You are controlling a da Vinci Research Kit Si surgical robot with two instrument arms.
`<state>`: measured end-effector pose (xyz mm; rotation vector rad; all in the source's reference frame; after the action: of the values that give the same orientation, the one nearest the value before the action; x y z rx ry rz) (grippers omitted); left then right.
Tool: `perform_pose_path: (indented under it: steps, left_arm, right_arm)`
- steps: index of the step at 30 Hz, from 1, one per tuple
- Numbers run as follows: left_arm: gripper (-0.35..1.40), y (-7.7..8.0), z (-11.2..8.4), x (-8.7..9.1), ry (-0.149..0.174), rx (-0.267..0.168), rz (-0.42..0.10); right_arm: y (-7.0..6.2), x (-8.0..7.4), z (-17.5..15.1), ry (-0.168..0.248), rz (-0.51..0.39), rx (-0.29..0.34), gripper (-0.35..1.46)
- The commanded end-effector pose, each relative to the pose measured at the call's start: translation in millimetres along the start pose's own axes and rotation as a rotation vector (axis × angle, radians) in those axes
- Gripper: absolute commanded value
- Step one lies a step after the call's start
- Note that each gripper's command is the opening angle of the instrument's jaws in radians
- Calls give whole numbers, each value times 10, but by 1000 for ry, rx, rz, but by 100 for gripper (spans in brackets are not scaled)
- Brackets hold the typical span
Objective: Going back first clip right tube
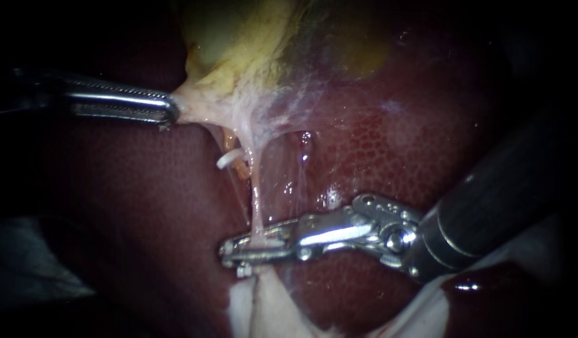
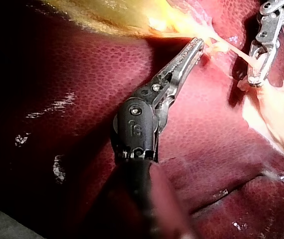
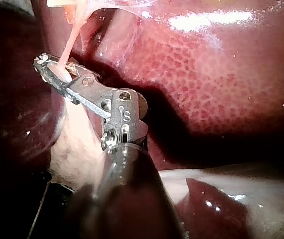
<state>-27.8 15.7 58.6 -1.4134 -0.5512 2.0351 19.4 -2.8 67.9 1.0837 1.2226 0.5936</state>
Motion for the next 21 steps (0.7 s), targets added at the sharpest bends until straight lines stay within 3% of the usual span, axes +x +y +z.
perform_pose_path:
  steps: [1,4,7,15,21]
  left_arm:
    - [-35,0,0,0,0,0,0]
    - [-35,0,0,0,0,0,0]
    - [-35,0,0,0,0,0,0]
    - [-35,0,-2,-1,0,0,0]
    - [-35,0,-3,-2,0,-1,1]
  right_arm:
    - [2,0,1,0,-1,3,3]
    - [7,1,4,2,-18,-10,33]
    - [12,3,3,1,-53,-49,42]
    - [24,14,-11,-28,-183,-243,49]
    - [19,28,-31,-59,-251,-311,50]
